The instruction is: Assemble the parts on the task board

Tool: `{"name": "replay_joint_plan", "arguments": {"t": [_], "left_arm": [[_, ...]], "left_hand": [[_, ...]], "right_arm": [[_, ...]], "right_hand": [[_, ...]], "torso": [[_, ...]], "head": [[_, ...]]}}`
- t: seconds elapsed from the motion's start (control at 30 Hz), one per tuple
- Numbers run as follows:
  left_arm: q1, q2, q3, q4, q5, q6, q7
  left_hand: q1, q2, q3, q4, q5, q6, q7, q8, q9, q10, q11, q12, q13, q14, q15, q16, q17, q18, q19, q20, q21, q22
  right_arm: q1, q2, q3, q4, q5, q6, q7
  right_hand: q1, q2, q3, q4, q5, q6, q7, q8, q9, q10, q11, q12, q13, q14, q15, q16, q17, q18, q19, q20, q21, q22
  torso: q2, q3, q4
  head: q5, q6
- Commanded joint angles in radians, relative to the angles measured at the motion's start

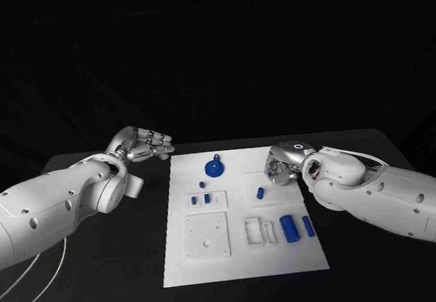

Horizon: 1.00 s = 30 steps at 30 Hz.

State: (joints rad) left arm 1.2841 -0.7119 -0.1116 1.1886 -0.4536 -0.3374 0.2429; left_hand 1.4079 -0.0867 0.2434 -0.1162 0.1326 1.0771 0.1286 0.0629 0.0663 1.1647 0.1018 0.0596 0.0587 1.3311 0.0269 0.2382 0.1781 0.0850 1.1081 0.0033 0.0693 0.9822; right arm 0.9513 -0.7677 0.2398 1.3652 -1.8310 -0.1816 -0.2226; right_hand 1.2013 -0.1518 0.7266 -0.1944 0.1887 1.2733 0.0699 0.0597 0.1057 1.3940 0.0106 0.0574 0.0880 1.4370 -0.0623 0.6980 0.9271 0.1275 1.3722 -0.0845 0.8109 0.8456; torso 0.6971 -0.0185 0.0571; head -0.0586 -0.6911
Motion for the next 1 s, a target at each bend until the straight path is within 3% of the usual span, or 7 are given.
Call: {"name": "replay_joint_plan", "arguments": {"t": [0.03, 0.2, 0.43, 0.6, 1.0], "left_arm": [[0.001, 0.002, 0.001, -0.004, 0.008, 0.01, 0.01], [0.001, 0.004, 0.001, -0.014, 0.008, 0.015, 0.011], [0.001, 0.009, 0.001, -0.033, 0.008, 0.022, 0.013], [0.001, 0.01, 0.001, -0.042, 0.008, 0.022, 0.014], [0.001, 0.012, 0.001, -0.048, 0.007, 0.023, 0.016]], "left_hand": [[0.002, 0.008, -0.004, -0.003, 0.003, 0.003, 0.005, 0.0, 0.0, -0.001, -0.001, 0.002, 0.0, 0.007, 0.0, -0.001, 0.001, -0.016, 0.006, 0.003, 0.003, 0.001], [0.002, 0.008, -0.004, -0.003, 0.003, 0.003, 0.005, 0.0, 0.0, -0.001, -0.001, 0.002, 0.0, 0.007, 0.0, -0.001, 0.001, -0.016, 0.006, 0.003, 0.003, 0.001], [0.002, 0.009, -0.005, -0.005, 0.004, 0.002, 0.005, 0.0, -0.001, -0.003, 0.0, 0.002, 0.0, 0.004, 0.0, 0.0, 0.007, -0.016, 0.006, 0.002, 0.002, 0.01], [0.002, 0.009, -0.005, -0.005, 0.004, 0.002, 0.005, 0.0, -0.001, -0.003, 0.0, 0.002, 0.0, 0.004, 0.0, 0.0, 0.007, -0.016, 0.006, 0.002, 0.002, 0.01], [0.002, 0.009, -0.005, -0.006, 0.004, 0.001, 0.006, 0.0, -0.001, -0.005, 0.0, 0.002, 0.0, 0.003, 0.0, -0.001, 0.009, -0.016, 0.005, 0.003, 0.001, 0.012]], "right_arm": [[-0.002, 0.003, -0.001, 0.002, -0.043, -0.026, -0.035], [-0.002, -0.004, 0.001, 0.009, -0.03, -0.034, -0.036], [0.006, -0.02, 0.022, 0.014, 0.039, -0.029, -0.024], [0.009, -0.025, 0.035, 0.024, 0.073, -0.032, -0.014], [0.015, -0.05, 0.071, 0.119, 0.137, -0.045, -0.002]], "right_hand": [[0.007, -0.005, 0.007, 0.0, -0.004, 0.008, 0.0, 0.005, 0.001, 0.008, 0.0, 0.003, -0.004, 0.006, -0.003, -0.006, -0.001, 0.001, 0.007, -0.004, 0.007, 0.014], [0.007, -0.007, 0.014, 0.001, -0.008, 0.01, -0.001, 0.005, 0.001, 0.01, 0.0, 0.004, -0.006, 0.008, -0.004, -0.008, -0.001, 0.001, 0.012, -0.005, -0.003, 0.035], [0.008, -0.006, 0.012, -0.001, -0.007, 0.011, -0.001, 0.005, 0.0, 0.011, -0.001, 0.003, -0.008, 0.009, -0.006, -0.011, 0.0, 0.0, 0.024, -0.007, -0.03, 0.078], [0.008, -0.004, 0.01, -0.001, -0.009, 0.011, -0.001, 0.005, 0.0, 0.01, -0.001, 0.003, -0.009, 0.009, -0.006, -0.012, -0.001, 0.001, 0.026, -0.007, -0.035, 0.089], [0.011, -0.003, 0.004, 0.001, -0.006, 0.011, -0.001, 0.005, -0.001, 0.011, -0.001, 0.003, -0.01, 0.01, -0.008, -0.014, -0.002, 0.001, 0.036, -0.009, -0.063, 0.122]], "torso": [[0.0, 0.0006, -0.0001], [0.0, 0.0007, 0.0], [0.0, -0.0002, -0.0009], [0.0, 0.0015, -0.0009], [0.0, -0.002, -0.0014]], "head": [[0.002, 0.0], [0.003, 0.004], [0.003, 0.008], [0.005, 0.007], [0.008, 0.011]]}}
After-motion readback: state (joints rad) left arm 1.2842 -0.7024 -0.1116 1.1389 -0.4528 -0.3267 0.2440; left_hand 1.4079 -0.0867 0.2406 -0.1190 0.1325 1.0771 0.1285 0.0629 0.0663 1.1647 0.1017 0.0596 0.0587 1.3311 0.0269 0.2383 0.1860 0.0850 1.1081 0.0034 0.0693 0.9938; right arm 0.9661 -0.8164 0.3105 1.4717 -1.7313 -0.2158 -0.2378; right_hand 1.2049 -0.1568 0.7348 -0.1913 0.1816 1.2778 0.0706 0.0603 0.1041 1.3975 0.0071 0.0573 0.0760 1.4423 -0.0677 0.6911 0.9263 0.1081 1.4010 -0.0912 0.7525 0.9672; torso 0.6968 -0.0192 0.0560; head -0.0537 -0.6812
